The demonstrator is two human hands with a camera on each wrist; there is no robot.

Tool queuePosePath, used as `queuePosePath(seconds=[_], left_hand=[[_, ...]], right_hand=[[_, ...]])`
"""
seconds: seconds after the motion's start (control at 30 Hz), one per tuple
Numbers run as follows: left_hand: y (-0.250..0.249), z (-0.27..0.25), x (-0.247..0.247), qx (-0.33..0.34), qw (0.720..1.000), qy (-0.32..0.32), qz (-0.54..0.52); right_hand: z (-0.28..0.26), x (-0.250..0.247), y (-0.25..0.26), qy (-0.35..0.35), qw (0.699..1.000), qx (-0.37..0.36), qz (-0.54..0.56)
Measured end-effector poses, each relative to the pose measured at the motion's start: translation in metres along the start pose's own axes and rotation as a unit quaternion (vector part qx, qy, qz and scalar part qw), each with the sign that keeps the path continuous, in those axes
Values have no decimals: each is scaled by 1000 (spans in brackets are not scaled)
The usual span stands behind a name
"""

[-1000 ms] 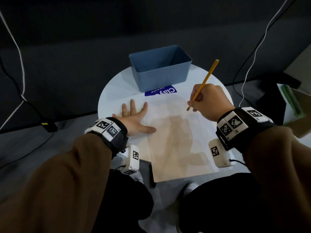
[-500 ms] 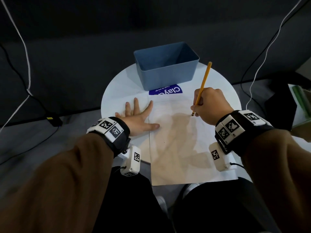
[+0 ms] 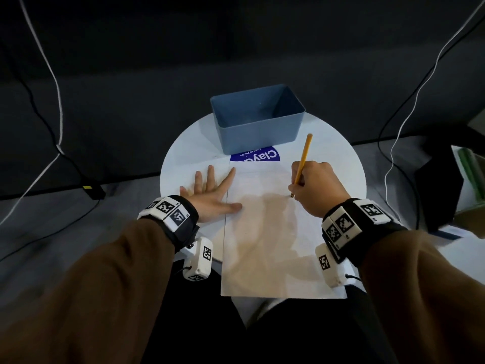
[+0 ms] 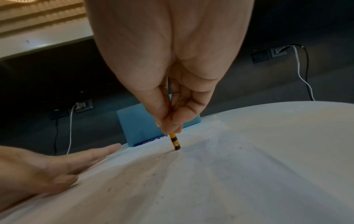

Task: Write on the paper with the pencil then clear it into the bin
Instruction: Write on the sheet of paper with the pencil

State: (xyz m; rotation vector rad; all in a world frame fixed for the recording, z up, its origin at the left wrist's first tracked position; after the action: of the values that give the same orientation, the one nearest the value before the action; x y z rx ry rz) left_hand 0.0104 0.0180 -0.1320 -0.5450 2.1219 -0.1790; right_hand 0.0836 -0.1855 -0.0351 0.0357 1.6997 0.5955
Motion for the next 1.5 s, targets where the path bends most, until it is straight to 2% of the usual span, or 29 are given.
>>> queuePosePath(seconds=[0.3,0.53,0.77,0.87,0.97,1.07,1.27,1.5], left_hand=[[3,1,4,11,1000,11,20],[1,1,2,9,1000,7,-9],[2,-1,2,15,1000,5,24],[2,-2,2,22,1000,6,21],[3,1,2,22,999,4,23],[2,2,2,18,999,1,38],[5,7,4,27,999,-6,23],[5,8,6,24,1000,-7,17]], right_hand=[[-3,1,-5,16,1000,-5,16],[-2,3,-10,-16,999,11,38],[-10,7,-22,-64,995,41,66],[-11,4,-8,-70,996,24,54],[-5,2,18,-95,991,-13,97],[6,20,43,-64,990,-37,124],[34,41,83,-42,992,-91,70],[48,39,83,-34,994,-107,7]])
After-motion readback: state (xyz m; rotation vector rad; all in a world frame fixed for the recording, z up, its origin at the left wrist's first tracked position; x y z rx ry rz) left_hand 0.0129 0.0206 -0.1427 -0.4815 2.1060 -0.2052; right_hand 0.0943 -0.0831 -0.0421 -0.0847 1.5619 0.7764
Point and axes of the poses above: each hand's wrist, its own z-axis towards the middle knuckle, its own x-axis out of the palm, y = z × x, the point moved 10 cm from there along z, towards the middle knuckle, and after that the axes turned 3 degrees about -z, right-handed, at the moved point
